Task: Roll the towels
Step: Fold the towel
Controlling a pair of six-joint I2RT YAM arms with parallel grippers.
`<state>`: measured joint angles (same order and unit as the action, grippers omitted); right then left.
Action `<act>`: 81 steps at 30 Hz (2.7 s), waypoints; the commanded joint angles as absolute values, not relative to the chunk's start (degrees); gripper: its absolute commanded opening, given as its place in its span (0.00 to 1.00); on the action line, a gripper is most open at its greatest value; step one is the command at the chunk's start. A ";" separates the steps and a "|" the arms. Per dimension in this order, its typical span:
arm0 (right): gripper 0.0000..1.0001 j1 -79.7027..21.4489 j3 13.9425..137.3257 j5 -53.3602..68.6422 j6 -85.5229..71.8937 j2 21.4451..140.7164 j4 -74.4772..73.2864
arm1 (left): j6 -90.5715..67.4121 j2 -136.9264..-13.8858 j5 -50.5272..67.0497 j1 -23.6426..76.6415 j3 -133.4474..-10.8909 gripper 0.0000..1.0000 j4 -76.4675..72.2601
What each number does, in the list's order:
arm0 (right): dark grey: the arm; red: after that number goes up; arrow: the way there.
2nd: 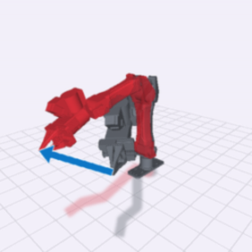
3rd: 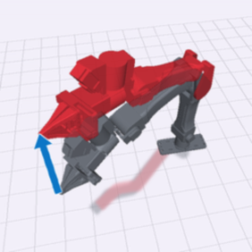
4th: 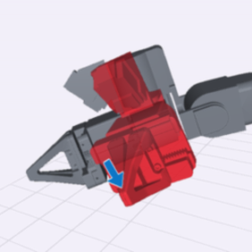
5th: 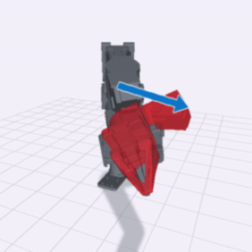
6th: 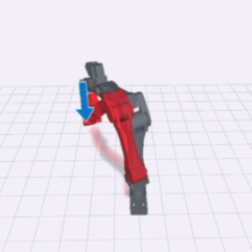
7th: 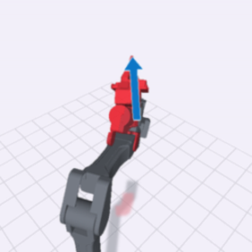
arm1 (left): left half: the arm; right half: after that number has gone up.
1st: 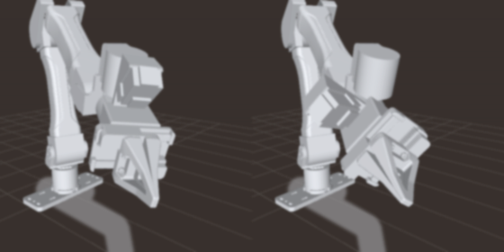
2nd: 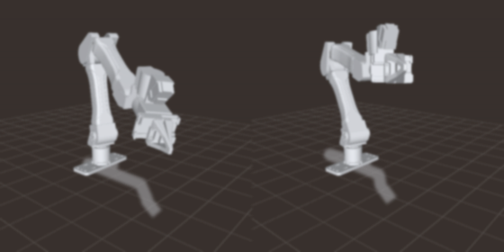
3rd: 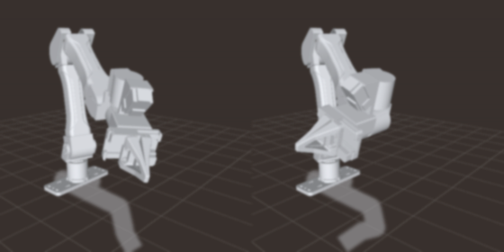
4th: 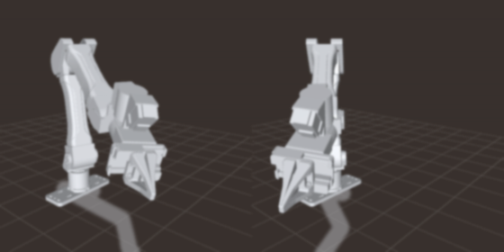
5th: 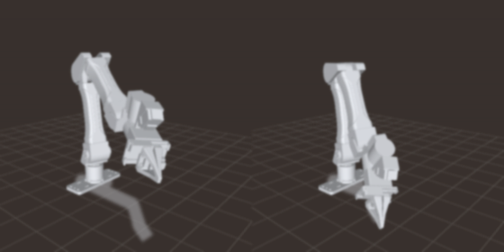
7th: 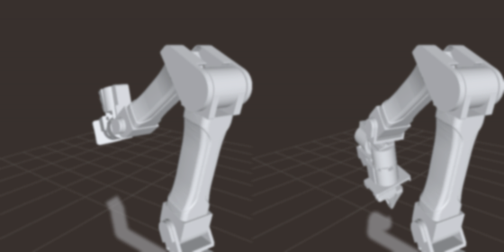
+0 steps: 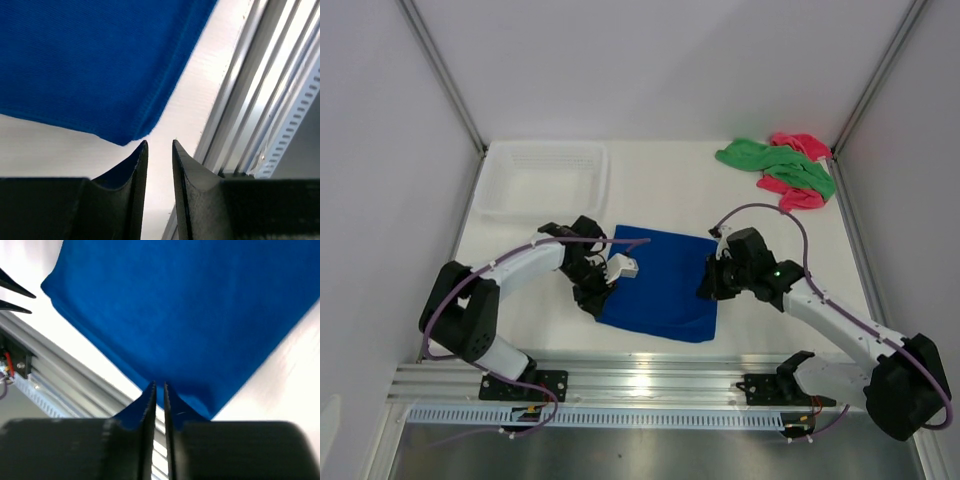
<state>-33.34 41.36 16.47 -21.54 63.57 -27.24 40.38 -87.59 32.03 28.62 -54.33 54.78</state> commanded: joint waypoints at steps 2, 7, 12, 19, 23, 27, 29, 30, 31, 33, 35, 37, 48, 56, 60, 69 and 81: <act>0.10 -35.06 41.74 15.82 -22.15 73.26 -20.03 | 33.05 -87.88 28.66 28.83 -57.57 0.30 48.16; 0.30 -40.34 41.66 8.37 -26.34 74.36 -27.14 | 36.03 -85.54 22.87 31.19 -51.27 0.41 45.29; 0.48 -40.69 40.52 3.79 -36.98 69.10 -29.53 | 38.05 -80.08 14.52 35.68 -46.77 0.42 37.37; 0.56 -40.78 39.90 -2.63 -47.89 61.62 -33.13 | 45.16 -75.41 8.00 39.99 -45.09 0.44 34.28; 0.56 -40.87 37.36 -0.70 -53.16 60.73 -33.92 | 50.53 -74.71 7.47 40.52 -43.16 0.44 35.07; 0.57 -41.22 34.11 -0.70 -57.56 60.38 -31.65 | 56.94 -73.04 7.74 41.31 -41.05 0.46 35.42; 0.57 -41.31 33.66 -0.70 -58.45 60.73 -30.85 | 59.84 -73.04 7.29 41.57 -40.61 0.46 35.59; 0.57 -41.31 33.58 -1.05 -58.53 60.99 -30.59 | 60.55 -73.47 7.56 41.57 -40.95 0.46 36.29; 0.57 -41.31 33.66 -0.97 -58.54 61.17 -30.24 | 61.51 -73.65 8.08 41.57 -41.57 0.47 38.04; 0.58 -41.31 33.23 -1.05 -58.62 61.61 -29.28 | 62.40 -73.74 8.70 41.57 -41.48 0.47 38.84; 0.57 -41.31 32.70 -0.62 -58.71 62.05 -28.39 | 63.28 -73.74 8.61 41.75 -41.22 0.47 38.59; 0.57 -41.31 32.08 -0.70 -58.54 63.01 -27.25 | 63.02 -74.00 8.96 41.92 -41.31 0.48 38.23; 0.56 -41.22 31.99 -0.70 -57.22 66.01 -23.91 | 60.38 -80.33 8.35 43.51 -42.10 0.47 34.90; 0.51 -41.05 32.08 -0.70 -56.08 67.94 -23.38 | 59.94 -80.16 8.79 43.51 -43.68 0.44 36.12; 0.47 -40.52 32.25 -0.70 -55.72 68.20 -23.12 | 60.03 -80.24 8.00 43.51 -43.42 0.44 34.81; 0.36 -40.34 32.17 -0.70 -55.11 69.17 -22.32 | 60.99 -81.21 6.06 43.59 -44.21 0.38 35.59; 0.45 -40.61 37.34 1.40 -36.09 63.73 -25.22 | 61.52 -77.26 7.38 43.24 -44.56 0.42 38.24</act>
<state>-40.49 32.56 0.73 -47.68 66.83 -25.02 60.55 -79.68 5.87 43.07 -42.50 37.63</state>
